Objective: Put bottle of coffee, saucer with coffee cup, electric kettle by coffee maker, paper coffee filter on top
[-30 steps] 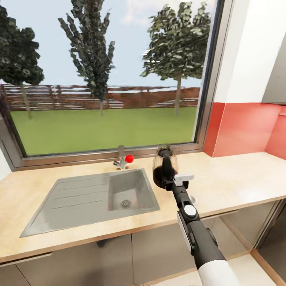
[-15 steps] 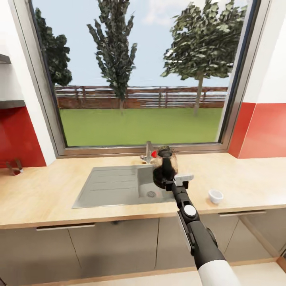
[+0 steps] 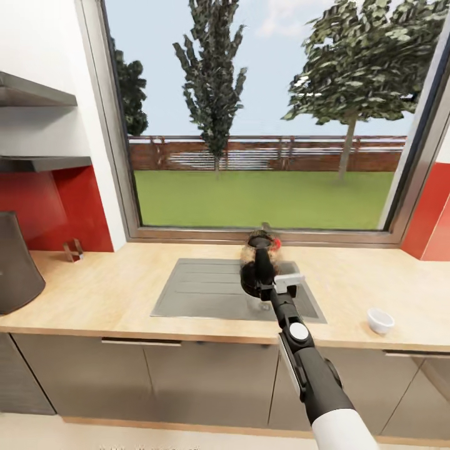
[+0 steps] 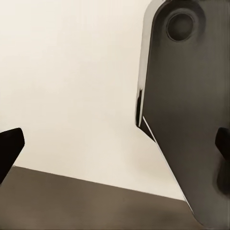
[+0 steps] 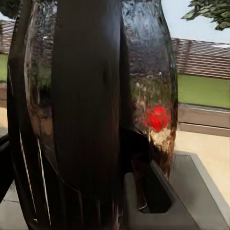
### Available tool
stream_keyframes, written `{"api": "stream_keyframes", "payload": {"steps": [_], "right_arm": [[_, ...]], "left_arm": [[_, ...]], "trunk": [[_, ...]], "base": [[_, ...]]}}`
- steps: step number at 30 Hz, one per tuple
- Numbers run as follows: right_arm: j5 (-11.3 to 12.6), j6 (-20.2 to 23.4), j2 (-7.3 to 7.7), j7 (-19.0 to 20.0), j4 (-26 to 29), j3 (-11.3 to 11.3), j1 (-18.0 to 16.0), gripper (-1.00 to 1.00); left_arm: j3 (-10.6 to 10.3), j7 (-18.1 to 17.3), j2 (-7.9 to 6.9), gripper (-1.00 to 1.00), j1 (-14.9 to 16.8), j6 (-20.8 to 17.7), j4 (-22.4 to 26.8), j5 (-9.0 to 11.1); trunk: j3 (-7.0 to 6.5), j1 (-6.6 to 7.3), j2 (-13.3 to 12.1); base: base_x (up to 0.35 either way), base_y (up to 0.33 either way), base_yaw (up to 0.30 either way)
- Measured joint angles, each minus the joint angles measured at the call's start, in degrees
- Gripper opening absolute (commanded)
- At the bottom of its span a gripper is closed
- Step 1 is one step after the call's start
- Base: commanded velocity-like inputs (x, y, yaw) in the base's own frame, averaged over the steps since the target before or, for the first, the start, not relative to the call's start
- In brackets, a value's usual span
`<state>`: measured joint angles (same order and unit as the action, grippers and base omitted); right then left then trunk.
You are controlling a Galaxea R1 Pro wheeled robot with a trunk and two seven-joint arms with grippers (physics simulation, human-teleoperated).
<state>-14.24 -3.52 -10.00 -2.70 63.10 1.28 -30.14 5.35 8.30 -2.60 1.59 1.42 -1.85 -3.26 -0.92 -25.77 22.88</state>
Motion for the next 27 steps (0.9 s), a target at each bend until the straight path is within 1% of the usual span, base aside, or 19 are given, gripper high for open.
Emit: {"api": "stream_keyframes", "payload": {"steps": [13, 17, 21, 27], "right_arm": [[0.0, 0.0, 0.00, 0.0, 0.0, 0.1, 0.0, -1.00], [0.0, 0.0, 0.00, 0.0, -0.1, 0.1, 0.0, -1.00], [0.0, 0.0, 0.01, 0.0, -0.1, 0.1, 0.0, -1.00], [0.0, 0.0, 0.01, 0.1, -0.1, 0.1, 0.0, -1.00]], "left_arm": [[0.2, 0.0, 0.04, 1.00, 0.0, 0.2, 0.1, 0.0], [0.1, 0.0, 0.12, 1.00, 0.0, 0.2, 0.2, 0.0], [0.1, 0.0, 0.14, 1.00, 0.0, 0.3, 0.2, 0.0], [0.2, 0.1, 0.14, 1.00, 0.0, 0.3, 0.2, 0.0]], "trunk": [[0.00, 0.00, 0.0], [0.00, 0.01, 0.0], [0.00, 0.02, 0.0], [0.00, 0.02, 0.0]], "base": [[0.001, 0.000, 0.276], [0.065, 0.005, 0.276], [0.159, 0.120, 0.276], [0.220, 0.214, 0.276]]}}
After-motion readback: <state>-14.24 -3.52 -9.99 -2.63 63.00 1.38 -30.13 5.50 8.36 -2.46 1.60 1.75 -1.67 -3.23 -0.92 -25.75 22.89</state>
